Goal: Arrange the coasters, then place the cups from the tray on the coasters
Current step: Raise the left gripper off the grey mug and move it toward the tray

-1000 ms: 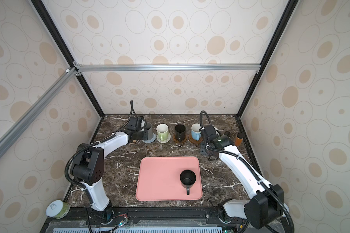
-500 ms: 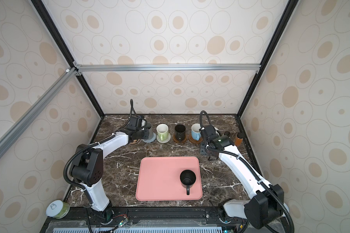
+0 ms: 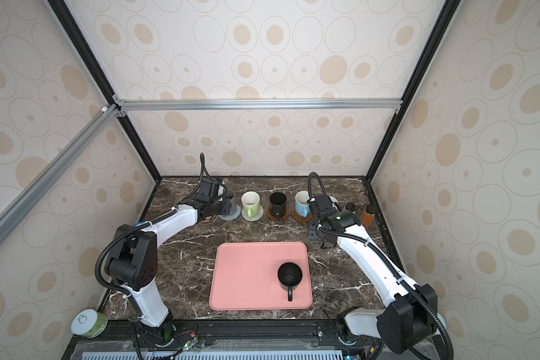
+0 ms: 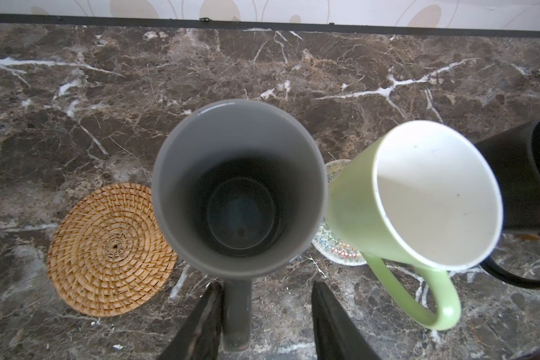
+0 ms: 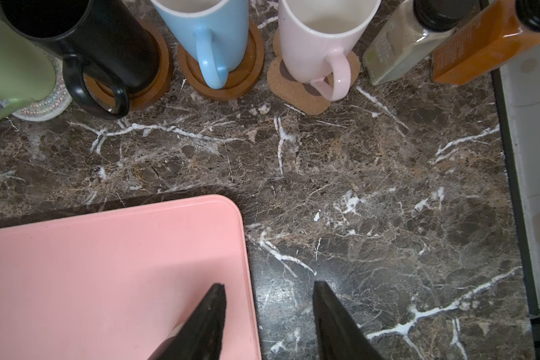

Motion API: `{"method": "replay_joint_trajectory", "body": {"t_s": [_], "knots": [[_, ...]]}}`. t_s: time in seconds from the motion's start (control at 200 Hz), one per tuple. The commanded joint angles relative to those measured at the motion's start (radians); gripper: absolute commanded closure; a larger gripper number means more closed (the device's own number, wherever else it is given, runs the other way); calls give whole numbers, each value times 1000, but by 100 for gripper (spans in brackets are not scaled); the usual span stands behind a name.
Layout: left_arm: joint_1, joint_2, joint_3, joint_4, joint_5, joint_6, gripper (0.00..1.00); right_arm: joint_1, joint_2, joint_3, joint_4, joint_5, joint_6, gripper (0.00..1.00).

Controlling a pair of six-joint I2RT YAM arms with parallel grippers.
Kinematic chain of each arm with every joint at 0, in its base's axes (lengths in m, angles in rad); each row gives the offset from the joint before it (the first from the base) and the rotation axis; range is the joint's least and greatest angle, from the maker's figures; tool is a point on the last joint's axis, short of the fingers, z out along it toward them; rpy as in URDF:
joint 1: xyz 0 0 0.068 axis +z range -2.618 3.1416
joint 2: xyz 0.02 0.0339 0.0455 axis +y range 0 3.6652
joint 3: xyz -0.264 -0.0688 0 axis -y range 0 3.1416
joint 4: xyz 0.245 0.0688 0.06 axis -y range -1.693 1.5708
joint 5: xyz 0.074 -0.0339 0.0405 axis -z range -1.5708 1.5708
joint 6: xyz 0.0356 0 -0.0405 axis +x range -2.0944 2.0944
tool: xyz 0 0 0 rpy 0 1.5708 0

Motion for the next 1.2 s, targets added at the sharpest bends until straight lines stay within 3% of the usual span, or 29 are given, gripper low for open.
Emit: {"method": "replay_joint_trajectory", "body": {"t_s": [0.0, 0.305, 0.58, 0.895, 1.191], "knots": [[-11, -46, -3, -4, -1, -13, 51, -10, -8, -9, -8, 21, -1, 51], [-19, -82, 11, -34, -1, -14, 48, -10, -9, -8, -6, 25, -5, 51], [-56, -200, -8, -92, -32, 10, 48, -24, -31, -26, 6, 17, -11, 51], [-175, -327, -47, -196, -36, 6, 47, -50, -33, -57, 50, -38, 0, 51], [-342, -433, -107, -280, -37, -83, 45, -100, -43, -77, 90, -97, -29, 50]]}}
